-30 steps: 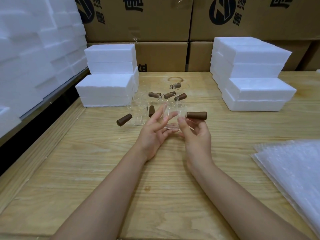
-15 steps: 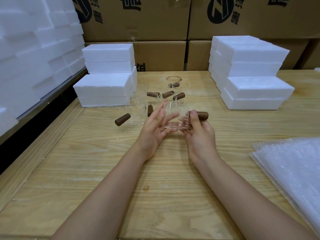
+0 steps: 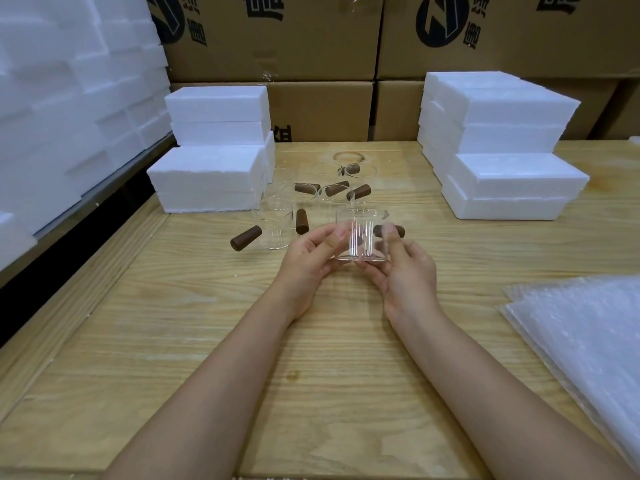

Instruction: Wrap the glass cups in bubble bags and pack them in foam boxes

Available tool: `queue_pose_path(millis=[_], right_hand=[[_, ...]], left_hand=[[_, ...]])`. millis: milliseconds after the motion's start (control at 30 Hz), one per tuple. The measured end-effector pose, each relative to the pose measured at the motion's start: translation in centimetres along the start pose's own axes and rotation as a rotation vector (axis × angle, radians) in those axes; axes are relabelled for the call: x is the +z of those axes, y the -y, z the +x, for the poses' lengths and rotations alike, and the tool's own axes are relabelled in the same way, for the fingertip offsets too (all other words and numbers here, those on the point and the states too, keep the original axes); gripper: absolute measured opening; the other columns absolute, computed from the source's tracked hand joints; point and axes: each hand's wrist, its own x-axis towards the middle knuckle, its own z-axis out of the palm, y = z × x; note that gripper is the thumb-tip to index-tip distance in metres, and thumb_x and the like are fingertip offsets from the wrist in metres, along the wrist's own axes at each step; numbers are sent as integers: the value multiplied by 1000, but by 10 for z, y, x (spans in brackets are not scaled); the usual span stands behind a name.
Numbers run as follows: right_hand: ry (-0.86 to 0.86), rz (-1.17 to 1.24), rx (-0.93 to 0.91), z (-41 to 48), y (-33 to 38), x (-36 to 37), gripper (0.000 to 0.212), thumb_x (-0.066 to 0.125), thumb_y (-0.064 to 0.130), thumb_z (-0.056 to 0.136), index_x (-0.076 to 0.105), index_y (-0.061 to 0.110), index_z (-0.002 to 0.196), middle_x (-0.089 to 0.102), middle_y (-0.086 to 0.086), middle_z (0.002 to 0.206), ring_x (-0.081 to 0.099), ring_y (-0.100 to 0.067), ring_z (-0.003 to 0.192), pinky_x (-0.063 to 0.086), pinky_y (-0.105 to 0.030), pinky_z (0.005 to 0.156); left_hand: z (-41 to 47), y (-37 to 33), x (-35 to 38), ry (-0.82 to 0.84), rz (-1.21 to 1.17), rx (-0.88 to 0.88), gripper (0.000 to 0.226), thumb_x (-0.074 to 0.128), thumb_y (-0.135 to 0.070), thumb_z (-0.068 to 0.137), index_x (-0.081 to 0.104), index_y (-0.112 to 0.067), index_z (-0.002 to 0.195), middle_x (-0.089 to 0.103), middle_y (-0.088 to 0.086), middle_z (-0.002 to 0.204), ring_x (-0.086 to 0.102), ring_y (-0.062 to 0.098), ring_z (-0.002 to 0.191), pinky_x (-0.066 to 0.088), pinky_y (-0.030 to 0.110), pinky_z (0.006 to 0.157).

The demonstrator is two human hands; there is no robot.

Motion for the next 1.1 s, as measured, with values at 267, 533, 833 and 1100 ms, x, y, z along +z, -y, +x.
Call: queue_pose_path(millis=[267,533,833,1100], right_hand=[[171,-102,-194,-8,-2,3,21,63,42,86,56,26,97,58,3,101,67,-3,76,54,-22,65],[269,-59,-145,-12,-1,7,56,71,44,66,55,19,114,58,-7,114,69,-15,92,56,-31,78],[265,49,-59,-6,2,7,41,57,47,78,64,16,103,68,1,84,65,-20,93,54,-31,84],[267,-62,-119,-4,3,6,40,53,50,78,65,25,106,69,10,94,61,-3,75,49,-19,67]], left_hand=[[1,1,0,-63,-40,63,34,65,-31,73,64,-12,102,76,-2,94,70,10,95,53,19,77],[0,-4,2,-109,-47,87,44,64,-34,70,63,-13,109,75,-5,90,70,8,88,55,21,76],[-1,-4,1,-40,-18,14,33,71,-19,79,62,-7,108,71,1,99,67,14,94,54,33,86],[-1,-1,1,-89,-25,45,41,66,-28,69,66,-7,105,74,-3,96,67,13,99,55,29,90]])
